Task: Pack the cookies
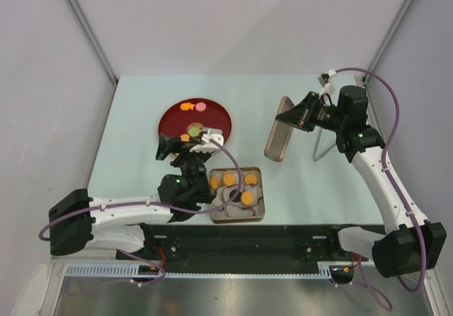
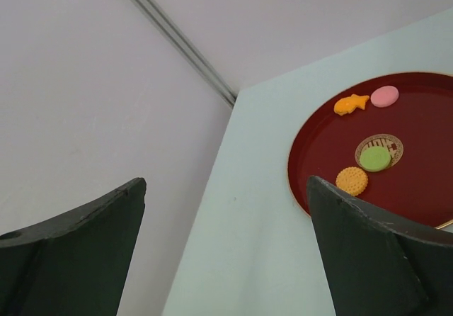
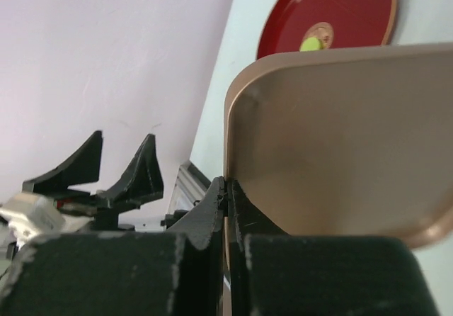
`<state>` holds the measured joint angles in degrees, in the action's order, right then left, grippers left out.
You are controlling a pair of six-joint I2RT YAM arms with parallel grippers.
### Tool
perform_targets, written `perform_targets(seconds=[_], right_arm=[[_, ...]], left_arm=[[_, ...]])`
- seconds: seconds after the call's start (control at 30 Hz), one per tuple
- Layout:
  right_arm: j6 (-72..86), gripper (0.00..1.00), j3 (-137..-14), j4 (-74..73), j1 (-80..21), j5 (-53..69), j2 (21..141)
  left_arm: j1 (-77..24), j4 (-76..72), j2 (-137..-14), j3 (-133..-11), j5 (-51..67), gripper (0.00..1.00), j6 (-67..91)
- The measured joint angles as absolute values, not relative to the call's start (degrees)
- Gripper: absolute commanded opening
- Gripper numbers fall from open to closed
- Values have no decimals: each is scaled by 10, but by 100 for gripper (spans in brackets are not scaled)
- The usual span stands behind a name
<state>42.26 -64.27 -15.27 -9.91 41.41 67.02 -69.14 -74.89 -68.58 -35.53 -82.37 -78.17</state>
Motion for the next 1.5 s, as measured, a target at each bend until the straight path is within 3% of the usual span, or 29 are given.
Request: perform_targets(seconds=[0.27,0.33,0.37,0.47,0.57,0.67,0.77,1.0,1.33,1.5], right_arm=[[484,0,-642,-43,-116,460,670],[511,0,-642,-5,-118,468,672],[524,0,-642,15,-120,472,676],[550,0,-642,55,-124,477,689],[562,0,-642,68,-127,482,702],[573,0,-641,83,-127,492,708],[588,0,-641,114,-129,507,708],[629,0,-641,203,-142,547,708],[692,0,-640,321,-174,586,708],[735,0,-640,386,-184,599,708]], left_arm=[[-688,-744,-661,-428,-849,100,-666],[-689,-678,-642,-449,-847,97,-571],[-686,-556,-622,-473,-824,96,-485],[-598,-198,-590,-595,-607,94,-150],[-430,-39,-561,-615,-419,95,61],[-347,18,-553,-578,-237,95,198],[-307,-1,-573,-514,-46,96,306],[-290,-136,-665,-468,214,98,475],[-275,-564,-824,-385,363,100,745],[-274,-676,-911,-384,380,100,865]])
